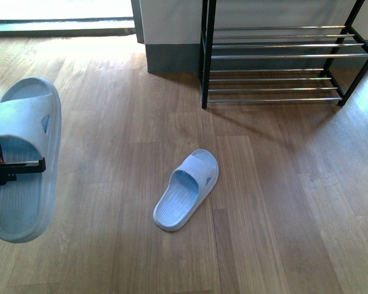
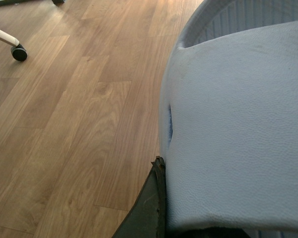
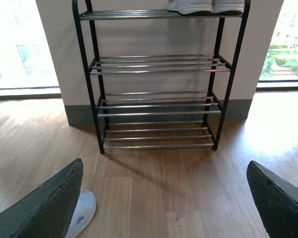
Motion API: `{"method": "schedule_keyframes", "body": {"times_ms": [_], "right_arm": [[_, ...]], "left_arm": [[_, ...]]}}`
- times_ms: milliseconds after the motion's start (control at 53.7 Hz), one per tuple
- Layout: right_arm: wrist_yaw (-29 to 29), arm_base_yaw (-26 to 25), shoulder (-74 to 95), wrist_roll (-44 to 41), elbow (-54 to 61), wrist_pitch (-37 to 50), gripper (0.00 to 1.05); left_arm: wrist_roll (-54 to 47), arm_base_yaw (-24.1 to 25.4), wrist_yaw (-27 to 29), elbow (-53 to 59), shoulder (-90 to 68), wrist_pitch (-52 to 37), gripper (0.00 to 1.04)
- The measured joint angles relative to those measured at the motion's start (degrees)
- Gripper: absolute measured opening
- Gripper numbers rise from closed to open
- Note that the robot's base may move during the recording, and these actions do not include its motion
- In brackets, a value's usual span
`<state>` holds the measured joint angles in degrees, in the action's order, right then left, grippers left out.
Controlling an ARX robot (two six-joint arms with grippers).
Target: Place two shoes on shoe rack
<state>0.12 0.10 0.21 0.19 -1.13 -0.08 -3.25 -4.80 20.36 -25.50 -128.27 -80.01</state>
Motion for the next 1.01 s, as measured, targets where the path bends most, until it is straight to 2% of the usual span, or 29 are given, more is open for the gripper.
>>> {"method": "schedule_keyframes", "body": {"times_ms": [484, 559, 671, 1006], "right_arm": [[0.02, -0.02, 0.0, 0.0, 0.0, 0.0, 0.96], [0.02, 0.0, 0.0, 0.0, 0.0, 0.0, 0.96], [0.02, 0.0, 0.0, 0.0, 0.0, 0.0, 0.96], [0.0, -0.02, 0.0, 0.0, 0.0, 0.0, 0.96]], "left_arm": [[0.02, -0.02, 0.02, 0.04, 0.0, 0.0, 0.02], [0.0, -0.02, 0.0, 0.04, 0.0, 0.0, 0.17], [0.02, -0.02, -0.22, 0.07, 0.0, 0.0, 0.02], [0.0, 0.0, -0.42, 0.09, 0.0, 0.0, 0.02]]}}
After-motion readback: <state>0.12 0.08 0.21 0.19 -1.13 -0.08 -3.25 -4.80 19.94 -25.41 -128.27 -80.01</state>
